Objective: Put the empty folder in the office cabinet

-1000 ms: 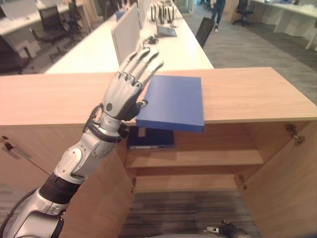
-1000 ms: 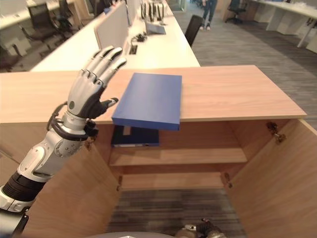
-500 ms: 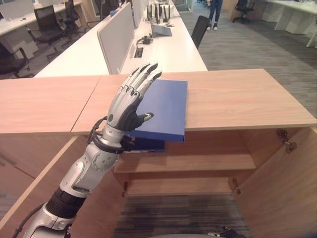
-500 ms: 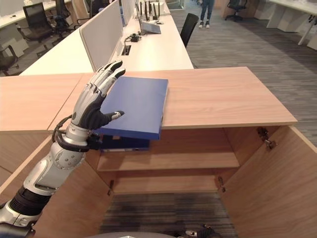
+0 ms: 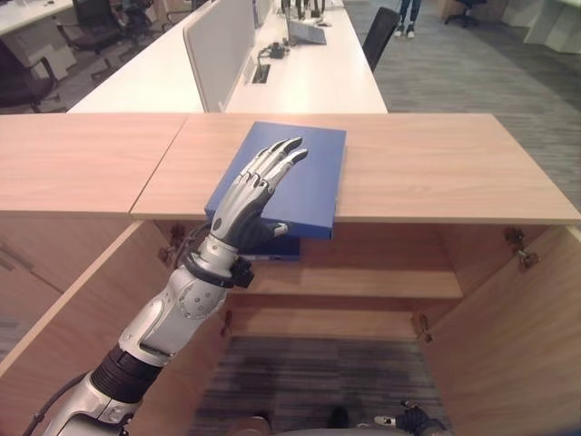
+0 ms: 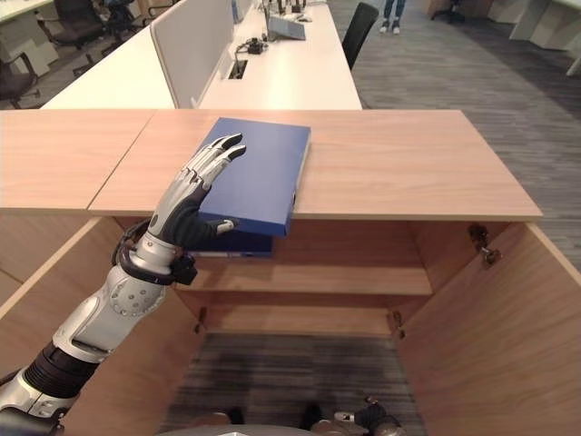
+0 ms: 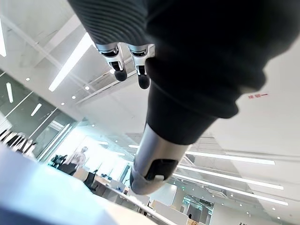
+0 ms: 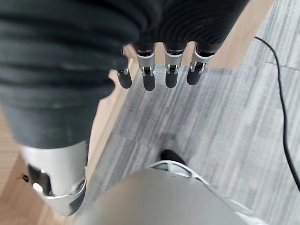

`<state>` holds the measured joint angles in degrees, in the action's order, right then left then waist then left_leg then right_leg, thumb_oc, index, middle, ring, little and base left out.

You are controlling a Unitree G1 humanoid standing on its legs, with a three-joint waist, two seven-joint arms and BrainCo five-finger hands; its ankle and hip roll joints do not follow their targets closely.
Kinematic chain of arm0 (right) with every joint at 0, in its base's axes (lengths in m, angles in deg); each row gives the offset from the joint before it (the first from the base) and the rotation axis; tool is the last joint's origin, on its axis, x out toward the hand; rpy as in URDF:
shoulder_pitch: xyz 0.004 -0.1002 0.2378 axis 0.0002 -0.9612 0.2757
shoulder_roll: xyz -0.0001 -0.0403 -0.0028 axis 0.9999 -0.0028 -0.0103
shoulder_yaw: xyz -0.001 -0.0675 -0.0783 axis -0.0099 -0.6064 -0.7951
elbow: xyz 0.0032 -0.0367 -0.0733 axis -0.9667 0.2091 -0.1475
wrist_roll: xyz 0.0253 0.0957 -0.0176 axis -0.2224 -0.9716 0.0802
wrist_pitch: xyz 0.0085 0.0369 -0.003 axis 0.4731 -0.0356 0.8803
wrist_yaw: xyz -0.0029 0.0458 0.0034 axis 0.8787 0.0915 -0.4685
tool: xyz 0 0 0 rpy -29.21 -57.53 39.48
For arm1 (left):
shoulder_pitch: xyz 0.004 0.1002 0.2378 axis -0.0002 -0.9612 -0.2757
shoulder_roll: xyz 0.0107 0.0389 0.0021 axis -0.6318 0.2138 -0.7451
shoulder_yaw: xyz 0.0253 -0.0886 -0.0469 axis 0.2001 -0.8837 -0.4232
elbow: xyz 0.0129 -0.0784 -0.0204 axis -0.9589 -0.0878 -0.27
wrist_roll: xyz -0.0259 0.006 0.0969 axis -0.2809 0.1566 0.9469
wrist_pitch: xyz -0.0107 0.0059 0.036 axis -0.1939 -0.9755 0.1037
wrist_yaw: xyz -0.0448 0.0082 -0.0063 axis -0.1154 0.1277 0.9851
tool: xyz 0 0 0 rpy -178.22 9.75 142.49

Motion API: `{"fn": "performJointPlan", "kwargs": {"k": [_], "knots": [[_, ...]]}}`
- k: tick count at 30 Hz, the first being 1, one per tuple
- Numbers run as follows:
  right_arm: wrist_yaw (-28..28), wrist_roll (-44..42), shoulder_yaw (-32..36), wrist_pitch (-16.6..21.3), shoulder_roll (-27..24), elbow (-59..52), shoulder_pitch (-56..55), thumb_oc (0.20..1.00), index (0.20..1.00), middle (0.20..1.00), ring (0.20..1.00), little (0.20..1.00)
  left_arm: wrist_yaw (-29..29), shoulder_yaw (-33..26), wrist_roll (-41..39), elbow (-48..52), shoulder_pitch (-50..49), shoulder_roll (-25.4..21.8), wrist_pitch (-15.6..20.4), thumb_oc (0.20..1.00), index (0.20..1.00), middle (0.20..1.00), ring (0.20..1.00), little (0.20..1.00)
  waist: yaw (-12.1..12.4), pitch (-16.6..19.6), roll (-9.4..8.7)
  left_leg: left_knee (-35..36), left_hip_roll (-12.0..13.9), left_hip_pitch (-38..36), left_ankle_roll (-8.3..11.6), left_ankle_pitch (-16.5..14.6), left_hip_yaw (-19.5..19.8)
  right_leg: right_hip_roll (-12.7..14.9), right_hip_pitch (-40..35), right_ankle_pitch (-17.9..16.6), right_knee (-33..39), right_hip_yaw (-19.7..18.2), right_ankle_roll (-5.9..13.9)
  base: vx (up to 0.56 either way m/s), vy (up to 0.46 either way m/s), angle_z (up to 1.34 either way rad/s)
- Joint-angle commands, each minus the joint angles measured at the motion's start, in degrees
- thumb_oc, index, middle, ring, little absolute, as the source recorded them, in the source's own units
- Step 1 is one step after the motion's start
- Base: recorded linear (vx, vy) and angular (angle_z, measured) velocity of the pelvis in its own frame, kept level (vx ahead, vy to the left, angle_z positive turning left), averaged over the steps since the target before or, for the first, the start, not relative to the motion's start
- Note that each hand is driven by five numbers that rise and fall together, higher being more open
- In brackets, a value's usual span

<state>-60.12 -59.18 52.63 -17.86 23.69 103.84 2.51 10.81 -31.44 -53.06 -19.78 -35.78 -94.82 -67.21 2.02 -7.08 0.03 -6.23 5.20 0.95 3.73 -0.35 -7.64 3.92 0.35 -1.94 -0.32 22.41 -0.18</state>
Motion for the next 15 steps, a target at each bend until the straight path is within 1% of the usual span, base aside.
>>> {"fn": "performJointPlan", "kwargs": {"k": [1,2,4,5,12,15], "knots": [[0.23,0.06,-0.91,0.95,5.44,0.49,0.36,1.000,1.000,1.000,1.000,1.000,0.59,-3.42,-2.87,4.23,-1.42,-0.59,1.28,1.000,1.000,1.000,1.000,1.000,-0.15,1.20,-2.70,0.97,-2.33,0.78,-0.70,-1.40,-0.67,1.06,-6.91,0.76,4.97,-0.98,4.60,0.10,0.100,-0.05],[0.03,0.12,-0.98,0.90,5.77,0.61,-0.15,1.000,1.000,1.000,1.000,1.000,0.99,-4.74,-3.19,5.55,-3.29,-1.11,1.31,1.000,1.000,1.000,1.000,1.000,-0.17,1.88,-2.34,4.40,-2.98,-1.08,-1.02,-0.83,-0.88,1.16,-7.09,0.92,5.13,-1.26,4.77,0.07,0.077,0.02],[-0.04,0.20,-0.98,0.91,5.96,0.60,-0.30,1.000,1.000,1.000,1.000,1.000,1.08,-5.31,-3.36,6.13,-4.11,-1.28,1.33,1.000,1.000,1.000,1.000,1.000,-0.15,2.06,-2.20,5.43,-3.16,-1.84,-1.17,-0.71,-0.90,1.24,-7.10,0.88,5.14,-1.29,4.84,0.06,0.075,-0.06],[-0.38,0.29,-0.82,0.85,5.78,0.61,-0.65,1.000,1.000,1.000,1.000,1.000,1.39,-6.67,-3.63,7.53,-5.78,-1.71,1.40,1.000,1.000,1.000,1.000,1.000,-0.15,2.36,-1.95,7.32,-3.43,-3.20,-1.41,-0.44,-1.08,1.40,-7.12,0.85,5.15,-1.44,5.03,0.05,0.075,-0.08],[-1.50,0.66,-1.83,0.80,6.56,-0.06,-1.26,1.000,1.000,1.000,1.000,1.000,1.40,-8.20,-1.87,8.38,-8.29,-2.93,1.38,1.000,1.000,1.000,1.000,1.000,-0.01,3.03,-1.73,10.74,-3.79,-6.13,-1.95,-0.22,-1.47,1.50,-7.54,0.86,5.32,-2.06,5.53,0.03,0.050,0.00],[-1.95,1.10,-2.46,0.76,6.87,-0.68,-1.59,1.000,1.000,1.000,1.000,1.000,1.00,-8.46,0.86,7.44,-8.51,-3.20,1.04,1.000,1.000,1.000,1.000,1.000,0.05,3.42,-1.83,11.15,-3.94,-6.82,-2.15,-0.53,-1.47,1.60,-7.73,0.92,5.32,-2.25,5.78,0.01,0.012,0.00]]}}
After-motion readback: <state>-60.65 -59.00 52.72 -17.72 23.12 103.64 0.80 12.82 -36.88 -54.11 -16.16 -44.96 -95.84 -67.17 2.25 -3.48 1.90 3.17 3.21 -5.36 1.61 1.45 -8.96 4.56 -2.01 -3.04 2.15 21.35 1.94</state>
